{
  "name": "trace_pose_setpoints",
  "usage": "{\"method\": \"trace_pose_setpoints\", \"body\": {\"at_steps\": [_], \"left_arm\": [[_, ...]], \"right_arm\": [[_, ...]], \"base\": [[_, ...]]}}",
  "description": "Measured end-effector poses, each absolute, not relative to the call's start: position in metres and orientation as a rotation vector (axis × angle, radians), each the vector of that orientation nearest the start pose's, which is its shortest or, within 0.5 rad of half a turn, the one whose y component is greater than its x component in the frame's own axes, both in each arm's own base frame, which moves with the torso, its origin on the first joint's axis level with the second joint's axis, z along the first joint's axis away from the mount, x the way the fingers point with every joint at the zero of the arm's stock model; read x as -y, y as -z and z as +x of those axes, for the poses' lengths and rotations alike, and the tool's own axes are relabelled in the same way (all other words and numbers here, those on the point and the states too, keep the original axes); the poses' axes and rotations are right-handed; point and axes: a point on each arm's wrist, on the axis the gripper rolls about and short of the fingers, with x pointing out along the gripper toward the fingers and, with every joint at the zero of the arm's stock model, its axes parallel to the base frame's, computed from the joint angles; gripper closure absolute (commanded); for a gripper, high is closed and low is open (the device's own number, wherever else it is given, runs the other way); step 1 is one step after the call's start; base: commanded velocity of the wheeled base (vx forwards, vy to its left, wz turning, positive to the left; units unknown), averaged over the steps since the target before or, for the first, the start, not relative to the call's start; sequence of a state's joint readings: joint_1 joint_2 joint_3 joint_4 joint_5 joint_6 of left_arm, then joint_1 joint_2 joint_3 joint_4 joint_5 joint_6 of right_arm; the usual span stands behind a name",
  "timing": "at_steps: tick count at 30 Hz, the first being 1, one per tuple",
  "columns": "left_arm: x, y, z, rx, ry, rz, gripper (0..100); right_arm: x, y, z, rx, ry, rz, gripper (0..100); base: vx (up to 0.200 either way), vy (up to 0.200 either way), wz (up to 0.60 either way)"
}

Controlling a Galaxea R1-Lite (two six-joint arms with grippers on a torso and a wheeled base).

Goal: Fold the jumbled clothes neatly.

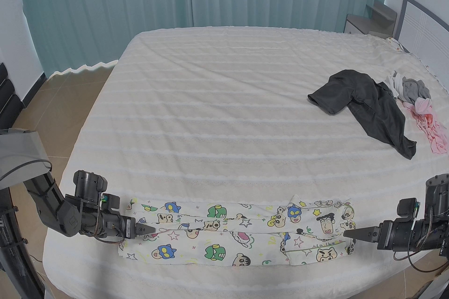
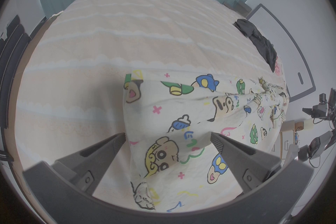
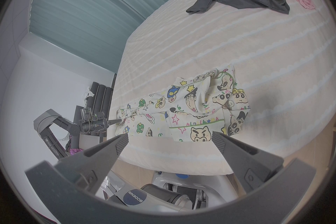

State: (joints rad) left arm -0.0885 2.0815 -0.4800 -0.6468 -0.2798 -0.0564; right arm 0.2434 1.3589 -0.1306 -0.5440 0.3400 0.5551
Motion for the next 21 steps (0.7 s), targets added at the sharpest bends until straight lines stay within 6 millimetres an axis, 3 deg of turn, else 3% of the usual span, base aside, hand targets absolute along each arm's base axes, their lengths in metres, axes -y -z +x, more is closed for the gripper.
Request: {"method": "trace_pose_setpoints", "body": {"at_steps": [10, 11, 21], "left_arm": [[0.043, 0.009, 0.275, -1.002, 0.344, -0.129, 0], [0.044, 0.010, 0.275, -1.006, 0.347, -0.128, 100], [0.049, 0.016, 0.274, -1.033, 0.320, -0.137, 100]], "right_arm": [[-0.042, -0.090, 0.139, -0.832, -0.354, 0.551, 0], [-0.042, -0.090, 0.139, -0.832, -0.354, 0.551, 0], [-0.042, -0.090, 0.138, -0.832, -0.356, 0.549, 0]], "base": [[0.000, 0.000, 0.00], [0.000, 0.000, 0.00], [0.000, 0.000, 0.00]]}}
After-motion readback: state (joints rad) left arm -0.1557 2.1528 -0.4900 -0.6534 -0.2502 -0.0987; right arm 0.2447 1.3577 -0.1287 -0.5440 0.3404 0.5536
